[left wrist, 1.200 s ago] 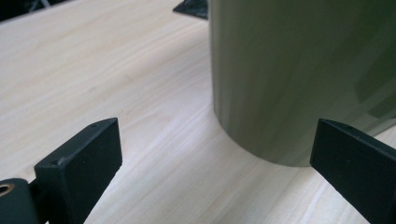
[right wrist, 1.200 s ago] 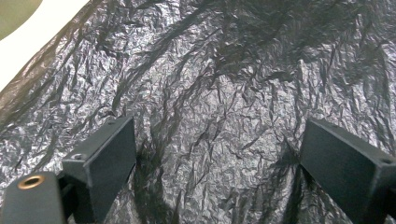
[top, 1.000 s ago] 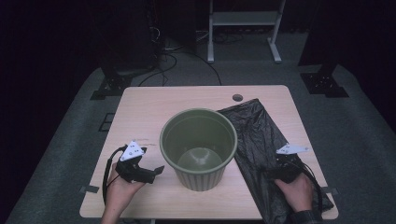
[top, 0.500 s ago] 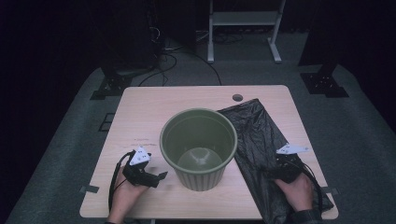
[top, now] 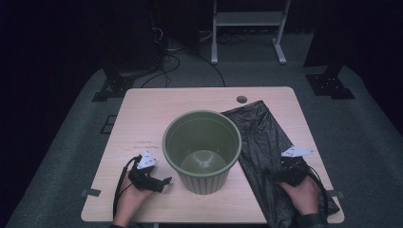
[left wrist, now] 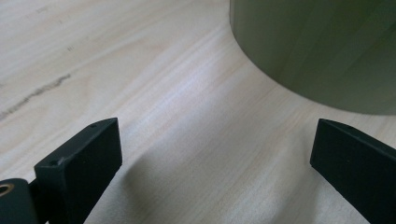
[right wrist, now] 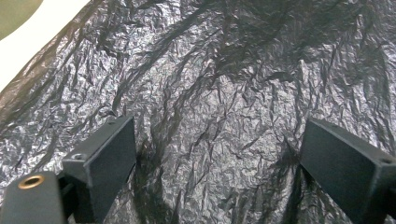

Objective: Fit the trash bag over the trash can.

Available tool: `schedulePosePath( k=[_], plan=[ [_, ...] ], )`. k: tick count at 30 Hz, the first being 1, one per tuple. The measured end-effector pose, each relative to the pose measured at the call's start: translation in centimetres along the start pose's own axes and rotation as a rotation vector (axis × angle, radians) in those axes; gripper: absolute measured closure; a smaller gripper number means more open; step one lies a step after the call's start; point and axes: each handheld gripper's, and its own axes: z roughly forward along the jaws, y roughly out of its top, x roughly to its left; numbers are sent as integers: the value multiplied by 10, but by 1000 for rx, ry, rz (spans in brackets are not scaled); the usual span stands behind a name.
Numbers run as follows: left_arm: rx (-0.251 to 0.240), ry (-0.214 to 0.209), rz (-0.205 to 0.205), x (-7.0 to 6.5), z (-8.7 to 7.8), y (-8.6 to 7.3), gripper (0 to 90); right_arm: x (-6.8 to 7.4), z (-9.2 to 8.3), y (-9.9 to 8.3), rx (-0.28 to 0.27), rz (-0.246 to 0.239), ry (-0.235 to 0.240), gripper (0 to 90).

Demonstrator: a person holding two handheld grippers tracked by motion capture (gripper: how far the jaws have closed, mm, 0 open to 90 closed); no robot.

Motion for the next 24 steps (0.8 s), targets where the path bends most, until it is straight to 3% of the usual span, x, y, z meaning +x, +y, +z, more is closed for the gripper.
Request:
schedulePosePath(
  k=[2,8,10,11,12,13,14,15,19,24],
  plan=[
    [6,-3,3,0,2,-1,7,0,0,0,-1,-1,0,107],
    [13,-17,-14,1,2,-1,7,1,-3,-2,-27,-11,15,264],
    [12,-17,-13,1,2,-1,7,1,-6,-3,-37,-15,20,392],
    [12,-18,-13,1,2,-1,7,1,-7,-4,-47,-20,26,507],
    [12,-18,-13,1,2,-1,7,1,-8,-4,-49,-20,29,564],
    [13,-19,-12,1,2,-1,7,1,-8,-4,-49,-20,29,564],
    [12,-19,-13,1,2,-1,7,1,-9,-5,-55,-22,34,655],
    [12,-19,-13,1,2,-1,7,1,-9,-5,-55,-22,34,655],
    [12,-19,-13,1,2,-1,7,-1,-10,-6,-57,-42,60,889],
    [12,-19,-13,1,2,-1,7,2,-10,-5,-51,-71,55,900]
  ],
)
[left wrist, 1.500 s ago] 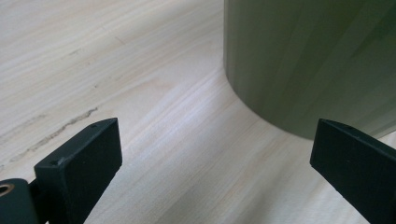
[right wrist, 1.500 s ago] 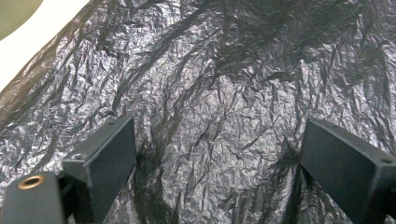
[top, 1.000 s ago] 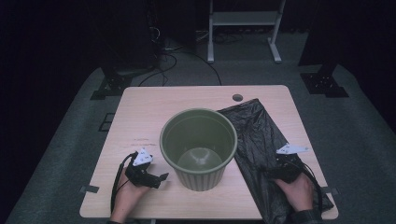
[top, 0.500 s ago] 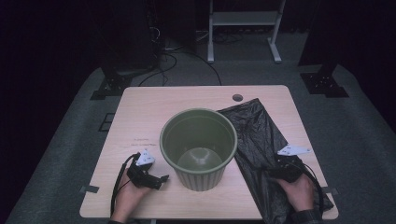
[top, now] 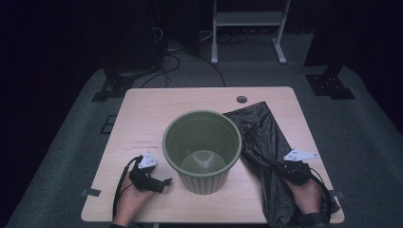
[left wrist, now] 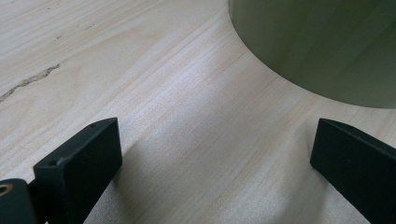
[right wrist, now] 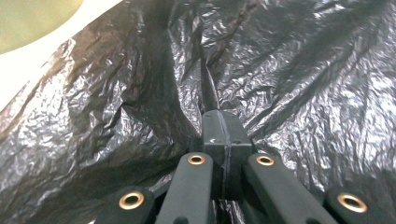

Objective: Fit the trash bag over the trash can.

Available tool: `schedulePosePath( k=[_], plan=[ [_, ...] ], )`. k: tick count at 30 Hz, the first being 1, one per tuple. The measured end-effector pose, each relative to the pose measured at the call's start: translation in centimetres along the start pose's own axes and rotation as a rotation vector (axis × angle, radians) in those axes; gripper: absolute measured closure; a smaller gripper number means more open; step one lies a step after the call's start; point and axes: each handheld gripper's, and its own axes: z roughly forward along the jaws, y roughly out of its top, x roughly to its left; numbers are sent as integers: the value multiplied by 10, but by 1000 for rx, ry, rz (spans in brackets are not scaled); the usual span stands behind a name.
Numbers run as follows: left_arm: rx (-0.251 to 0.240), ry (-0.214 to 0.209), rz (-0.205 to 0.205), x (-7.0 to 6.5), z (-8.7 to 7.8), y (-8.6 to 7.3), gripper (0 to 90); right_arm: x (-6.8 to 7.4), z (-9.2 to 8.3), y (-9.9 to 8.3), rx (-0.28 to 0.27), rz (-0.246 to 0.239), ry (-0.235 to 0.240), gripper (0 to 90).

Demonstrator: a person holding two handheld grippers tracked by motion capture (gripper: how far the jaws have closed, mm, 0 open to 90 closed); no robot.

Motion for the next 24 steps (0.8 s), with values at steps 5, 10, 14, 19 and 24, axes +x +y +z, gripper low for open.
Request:
schedulePosePath(
  k=[5,10,14,19,24],
  plan=[
    [0,0,0,0,0,0,7,5,1,4,-9,-17,46,900],
    [0,0,0,0,0,0,7,17,8,12,-5,-50,138,900],
    [0,0,0,0,0,0,7,21,10,15,-10,-52,168,900],
    [0,0,0,0,0,0,7,31,18,22,-8,-69,207,900],
    [0,0,0,0,0,0,7,35,15,28,-2,-66,196,642]
  ],
)
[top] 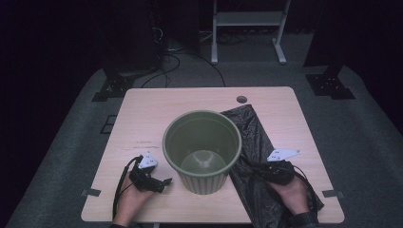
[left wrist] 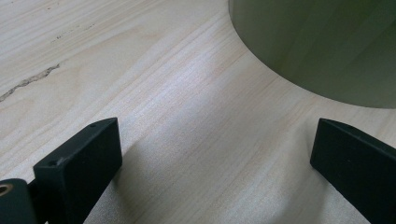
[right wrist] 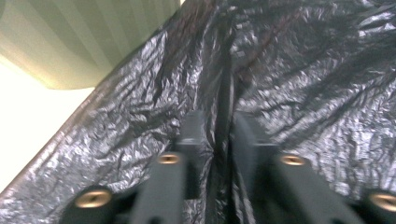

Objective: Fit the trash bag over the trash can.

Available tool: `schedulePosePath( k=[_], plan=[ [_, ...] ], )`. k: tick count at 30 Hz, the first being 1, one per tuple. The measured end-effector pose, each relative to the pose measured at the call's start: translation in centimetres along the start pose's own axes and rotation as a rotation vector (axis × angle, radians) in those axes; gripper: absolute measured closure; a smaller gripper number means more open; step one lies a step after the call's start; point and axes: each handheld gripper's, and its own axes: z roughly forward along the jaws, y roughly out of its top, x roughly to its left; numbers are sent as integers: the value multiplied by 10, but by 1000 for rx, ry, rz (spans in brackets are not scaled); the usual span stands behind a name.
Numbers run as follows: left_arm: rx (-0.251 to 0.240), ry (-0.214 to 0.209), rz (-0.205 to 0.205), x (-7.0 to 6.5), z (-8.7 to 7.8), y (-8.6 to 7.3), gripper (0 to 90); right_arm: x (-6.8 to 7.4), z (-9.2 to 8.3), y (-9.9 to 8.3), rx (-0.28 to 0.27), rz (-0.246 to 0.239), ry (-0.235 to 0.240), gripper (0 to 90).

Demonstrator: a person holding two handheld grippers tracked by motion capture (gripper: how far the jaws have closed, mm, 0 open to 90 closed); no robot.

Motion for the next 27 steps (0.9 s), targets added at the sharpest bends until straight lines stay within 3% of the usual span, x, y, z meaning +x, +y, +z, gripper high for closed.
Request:
schedulePosePath(
  k=[2,4,10,19,27],
  plan=[
    [0,0,0,0,0,0,7,0,-6,3,-24,9,-6,563],
    [0,0,0,0,0,0,7,-2,-13,8,-44,16,-36,424],
    [0,0,0,0,0,0,7,-16,-18,12,-26,66,-97,284],
    [0,0,0,0,0,0,7,-53,-16,8,20,149,-194,210],
    [0,0,0,0,0,0,7,-73,-10,-4,62,202,-245,196]
  ],
)
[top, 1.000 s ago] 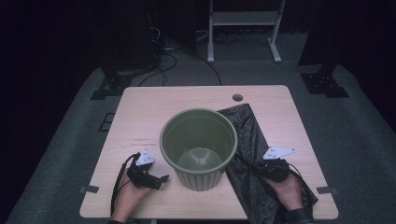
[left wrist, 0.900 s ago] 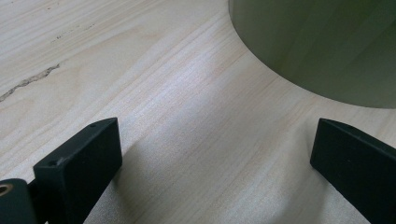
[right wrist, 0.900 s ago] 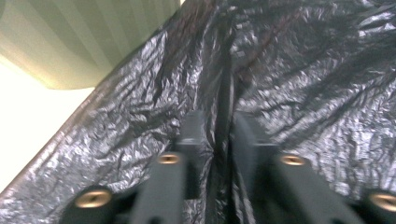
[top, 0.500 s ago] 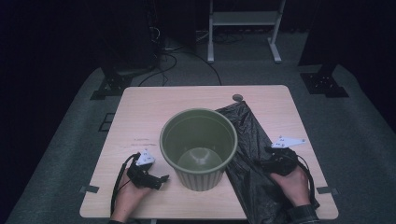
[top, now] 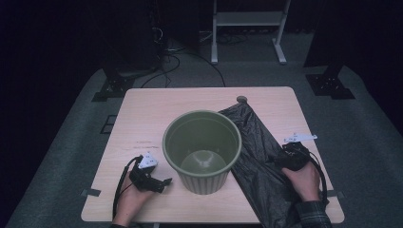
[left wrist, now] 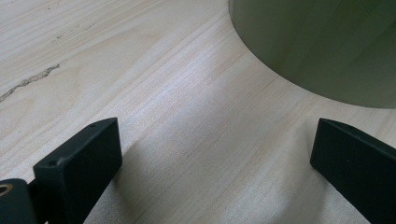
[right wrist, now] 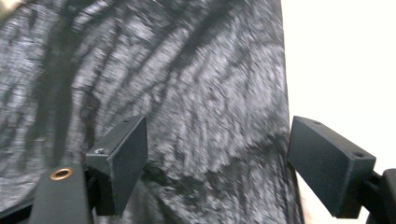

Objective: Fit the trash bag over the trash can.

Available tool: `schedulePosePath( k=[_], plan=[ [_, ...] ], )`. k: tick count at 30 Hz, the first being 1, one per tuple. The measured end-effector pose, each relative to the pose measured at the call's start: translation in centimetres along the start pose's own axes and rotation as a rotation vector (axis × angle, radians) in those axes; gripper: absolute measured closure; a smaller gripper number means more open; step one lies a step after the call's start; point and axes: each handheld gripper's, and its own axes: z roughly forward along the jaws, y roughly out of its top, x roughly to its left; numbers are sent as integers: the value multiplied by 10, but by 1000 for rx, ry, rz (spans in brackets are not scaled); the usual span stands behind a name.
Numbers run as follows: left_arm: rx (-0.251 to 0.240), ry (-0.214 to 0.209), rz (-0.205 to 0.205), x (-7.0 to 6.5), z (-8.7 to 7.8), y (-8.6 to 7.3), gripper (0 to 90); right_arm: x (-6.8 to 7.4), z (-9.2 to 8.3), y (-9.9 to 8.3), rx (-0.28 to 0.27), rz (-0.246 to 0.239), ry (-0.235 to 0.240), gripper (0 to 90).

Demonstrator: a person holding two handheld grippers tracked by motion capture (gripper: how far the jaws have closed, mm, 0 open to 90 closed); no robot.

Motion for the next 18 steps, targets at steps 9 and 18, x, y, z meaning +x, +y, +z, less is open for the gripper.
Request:
schedulePosePath(
  k=[9,18],
  plan=[
    [0,0,0,0,0,0,7,-2,5,-3,17,6,12,191],
    [0,0,0,0,0,0,7,23,13,5,25,-50,115,191]
  ],
)
